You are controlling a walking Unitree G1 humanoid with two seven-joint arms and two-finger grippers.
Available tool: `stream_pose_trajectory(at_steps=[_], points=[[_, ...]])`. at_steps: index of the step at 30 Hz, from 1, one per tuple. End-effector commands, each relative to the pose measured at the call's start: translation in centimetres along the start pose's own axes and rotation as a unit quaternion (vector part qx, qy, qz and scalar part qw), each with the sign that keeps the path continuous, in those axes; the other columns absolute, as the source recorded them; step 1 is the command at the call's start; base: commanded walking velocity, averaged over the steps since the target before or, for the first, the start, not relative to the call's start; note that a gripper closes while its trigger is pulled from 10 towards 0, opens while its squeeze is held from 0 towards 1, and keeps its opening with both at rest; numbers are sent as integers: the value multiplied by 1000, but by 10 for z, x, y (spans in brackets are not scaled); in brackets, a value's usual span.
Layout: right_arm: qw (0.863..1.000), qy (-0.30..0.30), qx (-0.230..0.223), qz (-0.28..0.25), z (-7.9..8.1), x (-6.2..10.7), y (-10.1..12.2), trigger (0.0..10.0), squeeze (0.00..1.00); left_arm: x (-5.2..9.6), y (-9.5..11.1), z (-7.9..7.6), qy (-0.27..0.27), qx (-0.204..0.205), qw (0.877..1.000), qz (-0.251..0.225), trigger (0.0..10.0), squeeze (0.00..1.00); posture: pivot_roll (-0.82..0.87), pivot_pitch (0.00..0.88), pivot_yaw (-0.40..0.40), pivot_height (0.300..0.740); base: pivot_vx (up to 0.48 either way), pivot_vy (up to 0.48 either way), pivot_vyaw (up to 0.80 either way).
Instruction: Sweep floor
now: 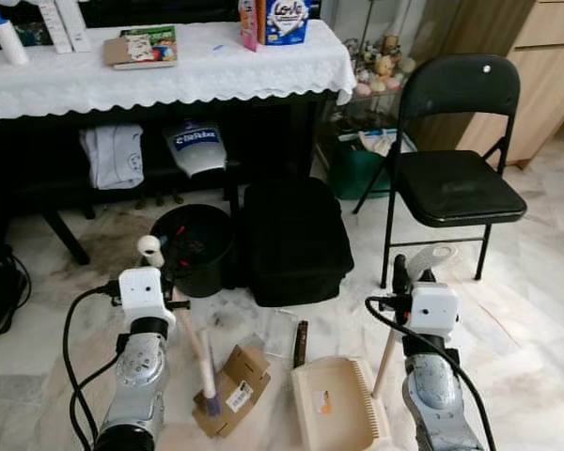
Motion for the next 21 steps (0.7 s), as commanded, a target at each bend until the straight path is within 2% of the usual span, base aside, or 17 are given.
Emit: stream_pose_trajectory(at_steps=[1, 9, 13, 21], points=[[1000, -2, 2, -12, -3, 1, 5, 10000, 0, -6, 11, 5, 12, -7, 999, -30, 10000, 59, -57, 147, -44, 740, 0, 0, 0], [1000, -4, 5, -9, -4, 5, 4, 10000, 0, -6, 7, 2, 11, -5, 1000, -26, 10000, 59, -65, 165, -47, 740, 0, 0, 0], [1000, 0, 2, -9, -2, 3, 6, 10000, 0, -5, 8, -5, -9, 10, 1000, -27, 10000, 43, -61, 170, -53, 740, 0, 0, 0], [1000, 2, 1, -9, 0, 1, 7, 10000, 0, -3, 7, -10, -22, 16, 999, -26, 10000, 35, -61, 160, -49, 740, 0, 0, 0]])
Point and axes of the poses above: a point about 5 cm out from each wrist's last joint towards the gripper, its own x axis pointing back from the gripper into the wrist, its own y axis along the axis of the wrist's last joint, z = x × y, the point moved 2 cm from there along -x, pointing out of the wrist towards the gripper
